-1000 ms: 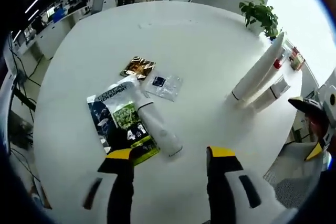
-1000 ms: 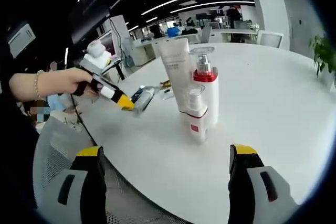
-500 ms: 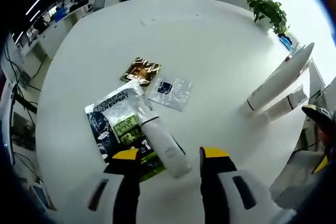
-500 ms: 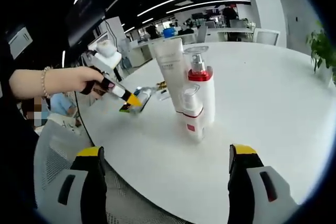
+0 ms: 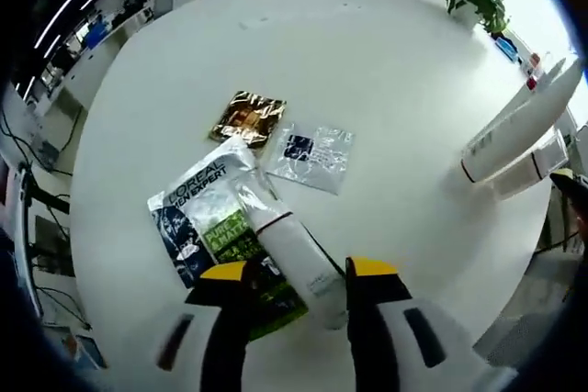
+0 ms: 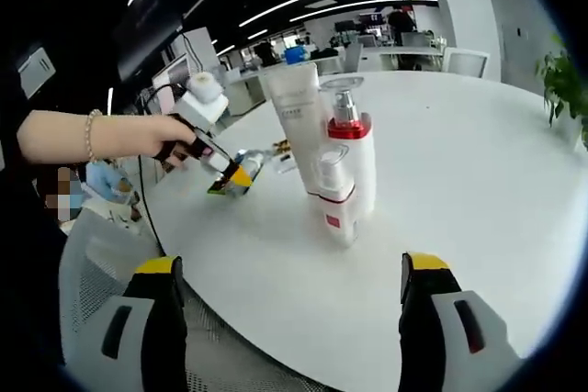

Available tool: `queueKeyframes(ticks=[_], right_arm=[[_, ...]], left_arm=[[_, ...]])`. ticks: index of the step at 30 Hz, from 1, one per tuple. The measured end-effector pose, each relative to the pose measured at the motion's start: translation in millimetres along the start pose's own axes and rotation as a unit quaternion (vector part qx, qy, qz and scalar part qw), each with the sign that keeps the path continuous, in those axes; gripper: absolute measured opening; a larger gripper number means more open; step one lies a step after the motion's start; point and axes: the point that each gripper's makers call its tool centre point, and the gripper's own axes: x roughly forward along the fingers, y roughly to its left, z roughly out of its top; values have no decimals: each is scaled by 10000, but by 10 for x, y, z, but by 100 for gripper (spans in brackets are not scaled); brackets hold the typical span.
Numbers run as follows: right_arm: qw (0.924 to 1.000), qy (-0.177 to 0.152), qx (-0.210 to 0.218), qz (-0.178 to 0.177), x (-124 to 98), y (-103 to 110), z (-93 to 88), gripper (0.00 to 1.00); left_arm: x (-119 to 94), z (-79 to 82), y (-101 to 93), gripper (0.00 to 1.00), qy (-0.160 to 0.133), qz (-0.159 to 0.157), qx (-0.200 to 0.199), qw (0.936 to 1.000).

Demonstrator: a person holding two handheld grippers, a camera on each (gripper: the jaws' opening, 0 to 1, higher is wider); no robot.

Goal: Arrange the skincare products in the storage area until every visible bottle or jar stands upright without overlapping.

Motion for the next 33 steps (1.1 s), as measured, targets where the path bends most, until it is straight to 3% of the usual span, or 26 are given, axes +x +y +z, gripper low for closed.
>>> queueKeyframes(ticks=[5,9,13,22,33], right_arm=[[10000,1,25,-18,2,-11,-4,98],[10000,12,29,-26,3,-11,-7,97],[10000,5,38,-40,-2,-18,-6,97],[10000,4,36,-36,2,-18,-7,97],[10000,13,6,-19,5,-6,-16,97]], left_arm=[[-59,-35,-58,35,33,-63,-16,10000],[-104,-46,-115,26,13,-168,-4,9999],[-44,-16,-66,25,2,-212,-37,9998],[-21,-48,20,22,-95,-459,-477,9978],[-44,-101,141,20,-326,-791,-1131,9899]])
